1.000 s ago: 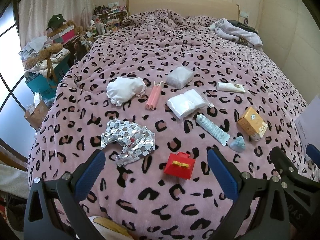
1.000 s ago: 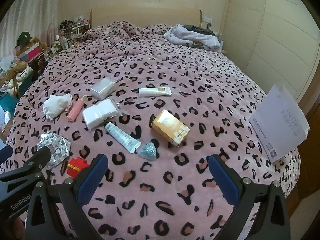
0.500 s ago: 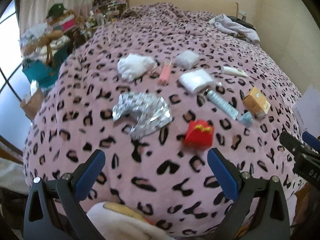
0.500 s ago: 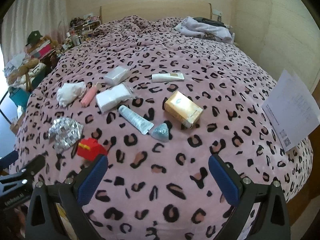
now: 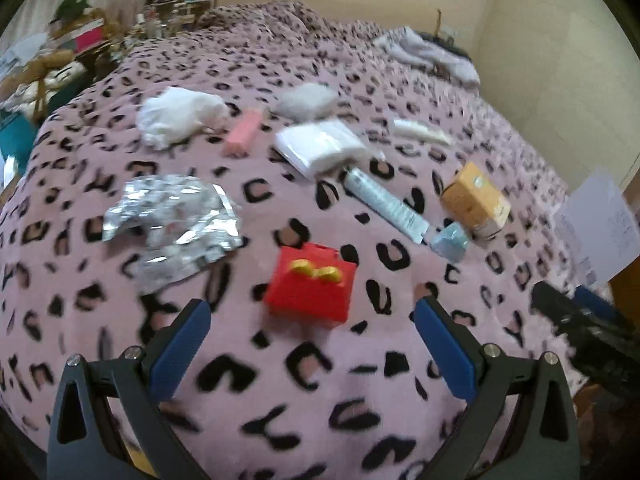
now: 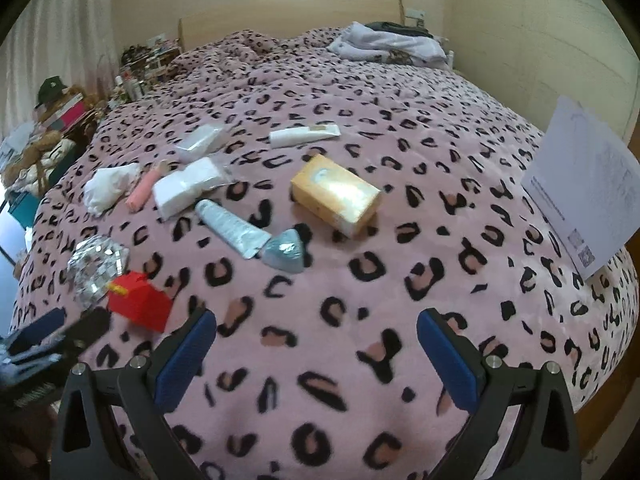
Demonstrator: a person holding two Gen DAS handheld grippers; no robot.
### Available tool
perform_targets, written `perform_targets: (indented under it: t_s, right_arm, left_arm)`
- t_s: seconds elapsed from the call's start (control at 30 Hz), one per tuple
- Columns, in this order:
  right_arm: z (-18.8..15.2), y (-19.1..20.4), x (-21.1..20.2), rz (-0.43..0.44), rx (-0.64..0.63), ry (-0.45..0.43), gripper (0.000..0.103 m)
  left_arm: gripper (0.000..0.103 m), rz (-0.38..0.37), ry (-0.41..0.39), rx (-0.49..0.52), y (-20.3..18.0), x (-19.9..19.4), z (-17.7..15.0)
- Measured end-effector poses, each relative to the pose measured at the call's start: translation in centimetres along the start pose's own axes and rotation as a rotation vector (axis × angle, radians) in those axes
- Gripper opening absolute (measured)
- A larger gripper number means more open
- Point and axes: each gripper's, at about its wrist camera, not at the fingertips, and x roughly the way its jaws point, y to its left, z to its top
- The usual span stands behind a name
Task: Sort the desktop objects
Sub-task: 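Grasp the red toy box with the left tool while the right tool grasps the teal triangular pouch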
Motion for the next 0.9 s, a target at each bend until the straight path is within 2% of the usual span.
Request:
perform_targets:
  t_s: [0.07, 0.2, 0.53, 0.6, 0.7, 0.9]
  right_arm:
    - [0.2, -0.7, 0.8, -0.005, 0.019, 0.010, 0.103]
    - [0.7, -0.9, 2.6, 0.003, 0.028, 0.019, 0.103]
    - [2.2, 1.7, 8.9, 0.062, 0.000, 0.033, 0.102]
    - [2.3, 1.8, 10.2, 0.080, 0.005, 0.038, 0.100]
    - [2.5, 1.6, 12.0, 0.090, 0.017, 0.067, 0.088]
    - [2.7, 1.6, 13.4, 0.082, 0.008, 0.053, 0.087]
  left_arm:
    - [0.103, 0.017, 0.029, 0.026, -0.8, 1.8, 0.2]
    - [0.103, 0.026, 0.020, 0.016, -0.6, 3.1, 0.3]
    - [0.103, 0.033, 0.009, -0.015, -0.1, 5.4, 0.4]
    - [0.103, 0.033, 0.011, -0.024, 0.0, 5.7, 0.3]
    - [0.103, 0.031, 0.013, -0.030, 0.0, 6.0, 0.2]
    - [0.103, 0.023, 0.015, -0.028, -0.2, 6.7, 0.2]
